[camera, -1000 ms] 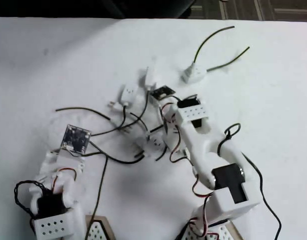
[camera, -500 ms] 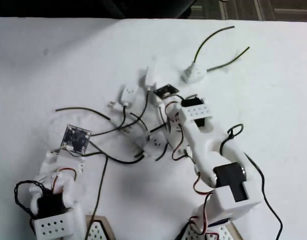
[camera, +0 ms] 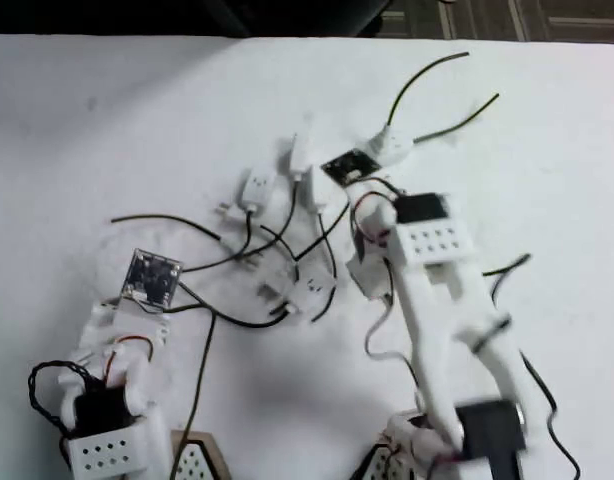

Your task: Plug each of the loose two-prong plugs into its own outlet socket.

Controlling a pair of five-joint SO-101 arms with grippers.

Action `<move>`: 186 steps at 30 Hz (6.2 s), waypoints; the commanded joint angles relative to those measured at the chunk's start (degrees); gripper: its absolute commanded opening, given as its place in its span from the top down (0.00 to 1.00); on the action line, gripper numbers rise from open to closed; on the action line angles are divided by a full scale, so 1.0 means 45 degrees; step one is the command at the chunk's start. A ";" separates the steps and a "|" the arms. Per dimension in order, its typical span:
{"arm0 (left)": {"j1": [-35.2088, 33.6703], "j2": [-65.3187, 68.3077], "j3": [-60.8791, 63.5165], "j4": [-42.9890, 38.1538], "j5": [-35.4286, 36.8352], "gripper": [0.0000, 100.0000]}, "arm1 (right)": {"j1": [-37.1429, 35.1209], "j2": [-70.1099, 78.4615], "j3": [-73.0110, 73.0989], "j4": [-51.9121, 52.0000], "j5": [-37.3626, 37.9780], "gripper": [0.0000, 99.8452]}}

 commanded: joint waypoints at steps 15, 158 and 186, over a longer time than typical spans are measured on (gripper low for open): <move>0.0010 -0.0088 -0.2637 -0.0176 -0.0020 0.97 | -0.0010 -0.8371 0.1993 0.0440 -0.1328 0.98; 0.5578 1.1458 -0.5665 -0.5470 0.0020 0.85 | 0.3565 -0.8508 0.6740 -0.5871 -0.5685 0.98; 0.8801 1.2357 -0.6681 -0.1700 0.0020 0.85 | 0.3565 -0.8469 0.6740 -0.5871 -0.5646 0.98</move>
